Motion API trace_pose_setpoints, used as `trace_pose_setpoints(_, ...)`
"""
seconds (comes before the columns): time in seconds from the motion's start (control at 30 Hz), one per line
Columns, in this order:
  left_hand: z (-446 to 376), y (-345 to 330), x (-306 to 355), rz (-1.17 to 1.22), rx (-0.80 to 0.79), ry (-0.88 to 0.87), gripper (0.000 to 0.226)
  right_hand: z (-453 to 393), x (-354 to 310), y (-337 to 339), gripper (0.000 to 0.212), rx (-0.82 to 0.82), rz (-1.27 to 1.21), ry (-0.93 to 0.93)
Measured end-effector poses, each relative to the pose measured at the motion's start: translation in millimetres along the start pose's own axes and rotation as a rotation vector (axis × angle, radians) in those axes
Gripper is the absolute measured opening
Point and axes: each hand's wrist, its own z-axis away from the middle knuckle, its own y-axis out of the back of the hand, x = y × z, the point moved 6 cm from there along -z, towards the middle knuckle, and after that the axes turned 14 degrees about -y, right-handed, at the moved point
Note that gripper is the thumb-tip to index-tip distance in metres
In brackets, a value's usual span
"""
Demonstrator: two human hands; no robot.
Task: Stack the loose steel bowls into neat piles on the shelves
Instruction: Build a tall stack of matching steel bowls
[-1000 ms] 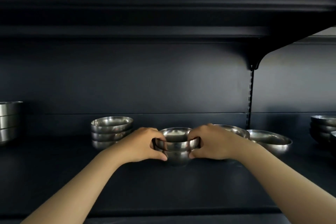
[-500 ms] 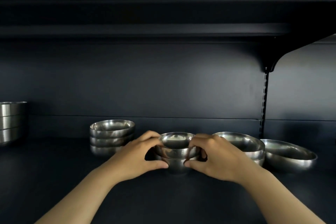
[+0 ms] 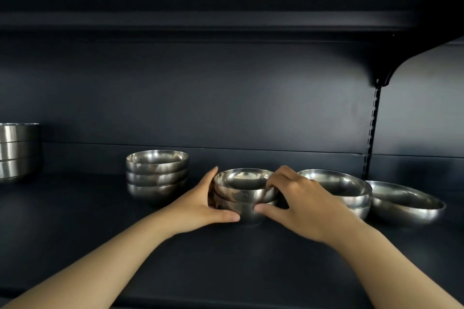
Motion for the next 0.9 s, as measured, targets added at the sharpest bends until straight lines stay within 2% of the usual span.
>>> trace_pose_setpoints(0.03,0,-1,-1,0.02,-0.008,0.0,0.121,0,1,-2,0.047,-0.014,-0.013,-0.015)
trace_pose_setpoints(0.17,1,-5,-3,0.108,-0.012,-0.006,0.082,-1,1,-7,0.047,-0.063,-0.086,-0.049)
trace_pose_setpoints(0.27,0,-4,-6,0.126,0.025,0.005,0.071,-1,0,-8,0.04,-0.07,-0.125,-0.042)
trace_pose_setpoints(0.47,-1,-3,-5,0.132,0.065,-0.034,0.065,-1,3,-5,0.029,-0.041,-0.197,-0.051)
trace_pose_setpoints(0.63,-2,5,10,0.096,0.107,-0.084,0.056,-2,-1,16,0.034,0.042,-0.296,-0.038)
trace_pose_setpoints(0.77,-11,10,38,0.071,0.178,-0.146,0.066,-7,-2,54,0.04,0.103,-0.278,-0.004)
trace_pose_setpoints(0.9,-37,0,77,0.072,0.182,-0.209,0.069,-6,21,94,0.042,0.129,-0.287,-0.024)
